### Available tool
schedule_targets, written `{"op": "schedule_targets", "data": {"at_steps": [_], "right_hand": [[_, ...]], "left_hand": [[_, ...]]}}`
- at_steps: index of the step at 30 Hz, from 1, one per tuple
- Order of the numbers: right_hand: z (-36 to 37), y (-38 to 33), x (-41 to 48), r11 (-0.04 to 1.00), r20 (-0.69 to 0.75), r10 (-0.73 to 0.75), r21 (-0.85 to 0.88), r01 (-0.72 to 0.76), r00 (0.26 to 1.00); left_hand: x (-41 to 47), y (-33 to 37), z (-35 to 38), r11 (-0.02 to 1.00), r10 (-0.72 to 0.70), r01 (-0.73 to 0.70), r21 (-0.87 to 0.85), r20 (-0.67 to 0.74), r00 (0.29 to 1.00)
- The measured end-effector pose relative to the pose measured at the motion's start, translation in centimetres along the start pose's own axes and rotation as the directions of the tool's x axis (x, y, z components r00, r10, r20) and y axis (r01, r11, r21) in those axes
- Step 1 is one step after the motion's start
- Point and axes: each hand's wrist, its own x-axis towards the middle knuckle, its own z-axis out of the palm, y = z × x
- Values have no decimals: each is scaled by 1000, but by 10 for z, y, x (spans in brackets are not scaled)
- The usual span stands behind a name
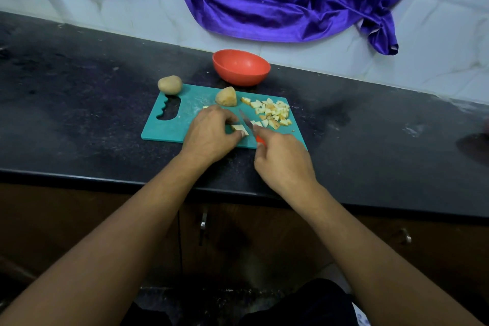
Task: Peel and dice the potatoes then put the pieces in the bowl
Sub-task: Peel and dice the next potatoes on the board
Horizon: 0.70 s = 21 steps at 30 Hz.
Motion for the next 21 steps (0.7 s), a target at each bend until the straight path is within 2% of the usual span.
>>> {"op": "schedule_targets", "data": {"at_steps": [7, 16, 21], "right_hand": [[6, -8, -1, 999, 27, -25, -32, 26, 999], [4, -4, -5, 978, 114, -72, -185, 92, 991], [0, 5, -1, 991, 81, 23, -133, -12, 996]], "left_hand": [[-1, 0, 0, 1000, 9, -10, -8, -33, 999], [1, 0, -1, 1000, -8, 9, 8, -26, 1000], [0, 0, -1, 1000, -23, 23, 13, -10, 1000]]}}
